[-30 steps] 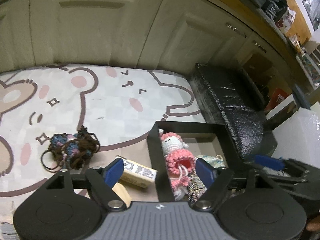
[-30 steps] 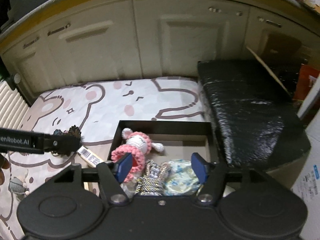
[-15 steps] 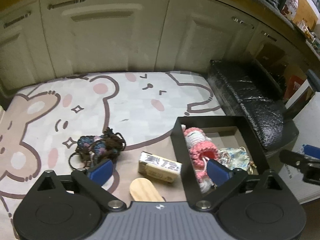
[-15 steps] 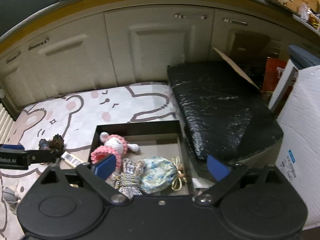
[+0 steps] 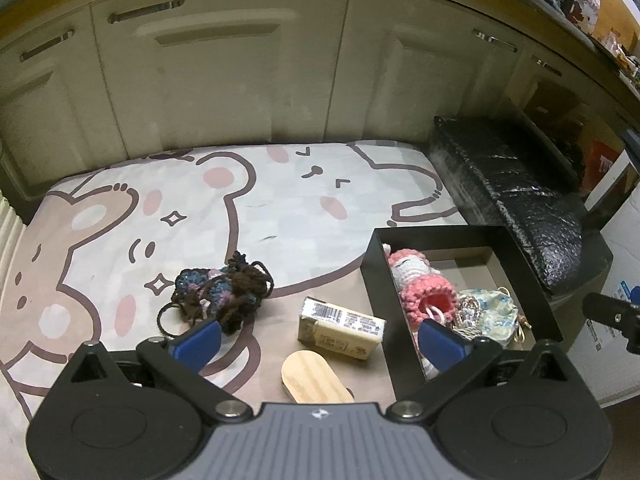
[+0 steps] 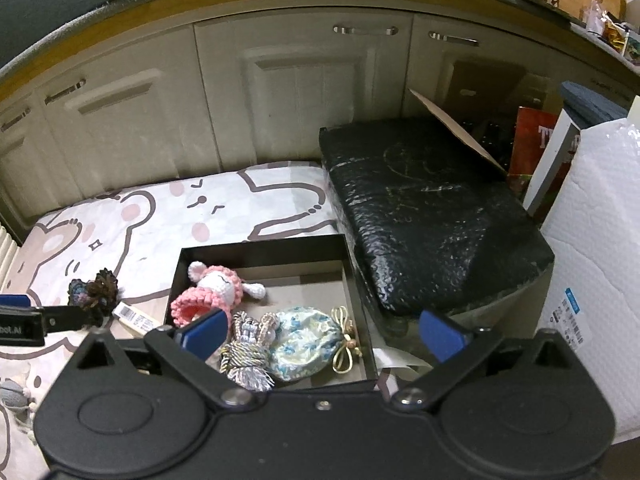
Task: Organize objects
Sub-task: 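Withdraw both tools from the box back over the bed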
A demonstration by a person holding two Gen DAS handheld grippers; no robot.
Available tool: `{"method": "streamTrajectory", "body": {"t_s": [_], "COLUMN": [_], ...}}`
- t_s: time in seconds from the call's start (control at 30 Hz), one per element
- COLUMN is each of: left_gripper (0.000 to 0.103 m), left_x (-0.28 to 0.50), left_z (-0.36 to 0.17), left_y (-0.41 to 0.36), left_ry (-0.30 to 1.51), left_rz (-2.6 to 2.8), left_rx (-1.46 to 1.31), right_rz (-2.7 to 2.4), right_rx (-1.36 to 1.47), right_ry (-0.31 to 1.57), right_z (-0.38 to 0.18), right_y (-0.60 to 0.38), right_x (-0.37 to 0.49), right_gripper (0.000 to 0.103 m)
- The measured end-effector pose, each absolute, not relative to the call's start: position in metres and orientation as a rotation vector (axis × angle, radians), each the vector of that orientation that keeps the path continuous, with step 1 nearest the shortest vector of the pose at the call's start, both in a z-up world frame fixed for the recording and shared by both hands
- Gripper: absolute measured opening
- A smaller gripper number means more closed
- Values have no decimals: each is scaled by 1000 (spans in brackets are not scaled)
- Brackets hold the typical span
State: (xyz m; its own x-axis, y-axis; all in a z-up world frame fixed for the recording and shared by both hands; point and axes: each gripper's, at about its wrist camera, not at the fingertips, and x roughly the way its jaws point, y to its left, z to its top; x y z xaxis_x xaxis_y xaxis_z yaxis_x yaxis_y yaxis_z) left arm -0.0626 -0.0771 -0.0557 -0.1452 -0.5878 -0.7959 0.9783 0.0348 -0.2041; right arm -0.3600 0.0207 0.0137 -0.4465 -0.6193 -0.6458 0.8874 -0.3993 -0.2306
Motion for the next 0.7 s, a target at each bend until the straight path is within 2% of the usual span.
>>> {"method": "streamTrajectory", "body": {"t_s": [0.33,0.7], "left_gripper": [103,103], "left_x": [-44,11], "left_z": [-56,-56], "left_y": [-73,-60], "left_ry": [897,893], "left_rz": [-1501,-1430], "left_rx": [587,559], "right_rz": [-1945,-1828], "right_rx": [578,549], "right_ry": [718,763], "right_z": [4,-10], "right_y": [10,-24], "right_x": [-355,-312], "right_gripper": [103,103]}}
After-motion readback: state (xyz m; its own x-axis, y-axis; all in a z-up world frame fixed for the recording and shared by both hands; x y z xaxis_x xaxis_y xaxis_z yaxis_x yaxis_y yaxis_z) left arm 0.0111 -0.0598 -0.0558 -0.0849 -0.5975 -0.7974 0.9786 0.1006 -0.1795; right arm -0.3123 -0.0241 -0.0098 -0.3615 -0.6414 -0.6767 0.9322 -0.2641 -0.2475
